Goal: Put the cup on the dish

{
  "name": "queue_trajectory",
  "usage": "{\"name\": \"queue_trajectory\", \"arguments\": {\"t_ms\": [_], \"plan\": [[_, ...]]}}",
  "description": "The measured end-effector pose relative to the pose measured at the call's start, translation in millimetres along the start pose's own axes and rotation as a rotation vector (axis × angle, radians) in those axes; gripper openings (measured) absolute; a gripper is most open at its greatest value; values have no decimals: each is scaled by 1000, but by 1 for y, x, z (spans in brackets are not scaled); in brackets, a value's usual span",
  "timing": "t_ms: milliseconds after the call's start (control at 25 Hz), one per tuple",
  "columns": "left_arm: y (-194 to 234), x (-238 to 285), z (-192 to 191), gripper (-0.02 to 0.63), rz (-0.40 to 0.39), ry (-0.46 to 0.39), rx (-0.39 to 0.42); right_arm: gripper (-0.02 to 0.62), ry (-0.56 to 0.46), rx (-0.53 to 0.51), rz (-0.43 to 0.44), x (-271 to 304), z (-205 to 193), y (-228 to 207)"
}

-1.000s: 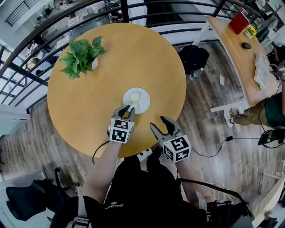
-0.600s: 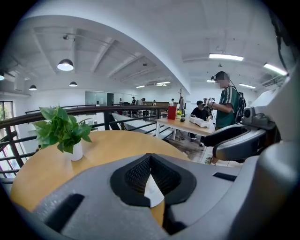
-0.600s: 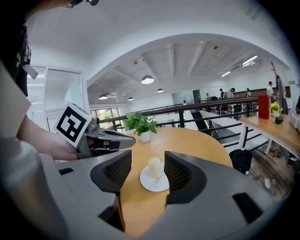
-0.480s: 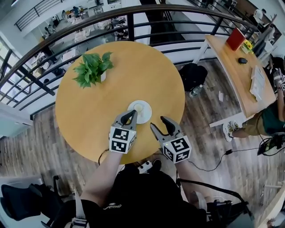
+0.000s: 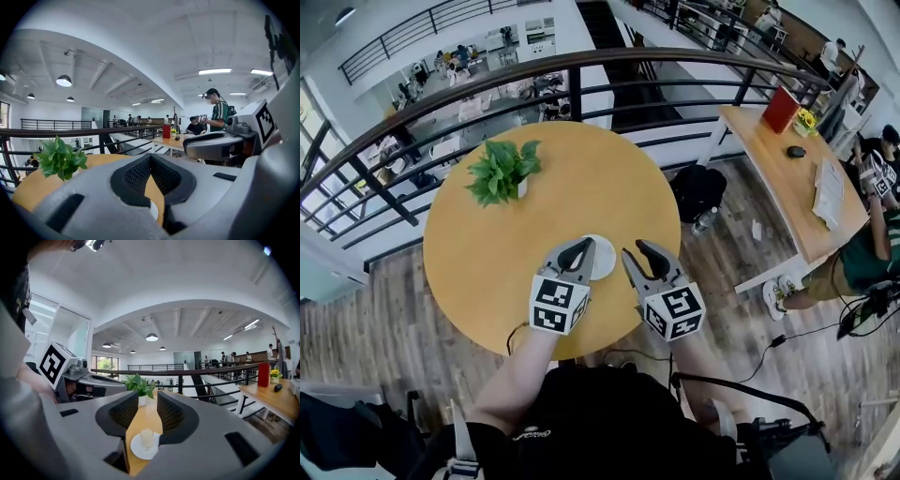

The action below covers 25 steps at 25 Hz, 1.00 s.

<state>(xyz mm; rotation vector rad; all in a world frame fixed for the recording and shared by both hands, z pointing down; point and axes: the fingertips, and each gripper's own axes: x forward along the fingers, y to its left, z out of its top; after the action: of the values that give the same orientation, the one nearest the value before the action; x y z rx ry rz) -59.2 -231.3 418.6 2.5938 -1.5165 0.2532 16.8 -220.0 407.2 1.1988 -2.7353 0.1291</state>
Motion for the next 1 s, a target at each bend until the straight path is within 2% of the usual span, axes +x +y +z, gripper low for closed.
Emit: {"name": "queue_trajectory", "arguments": {"t_ms": [320, 1000], "plan": [[-8, -10, 23, 5, -3, -33, 58, 84, -60, -32, 3, -2, 28, 6], [-10, -13, 22, 5, -10, -29, 84, 77, -41, -41, 2, -6, 22, 11]]}}
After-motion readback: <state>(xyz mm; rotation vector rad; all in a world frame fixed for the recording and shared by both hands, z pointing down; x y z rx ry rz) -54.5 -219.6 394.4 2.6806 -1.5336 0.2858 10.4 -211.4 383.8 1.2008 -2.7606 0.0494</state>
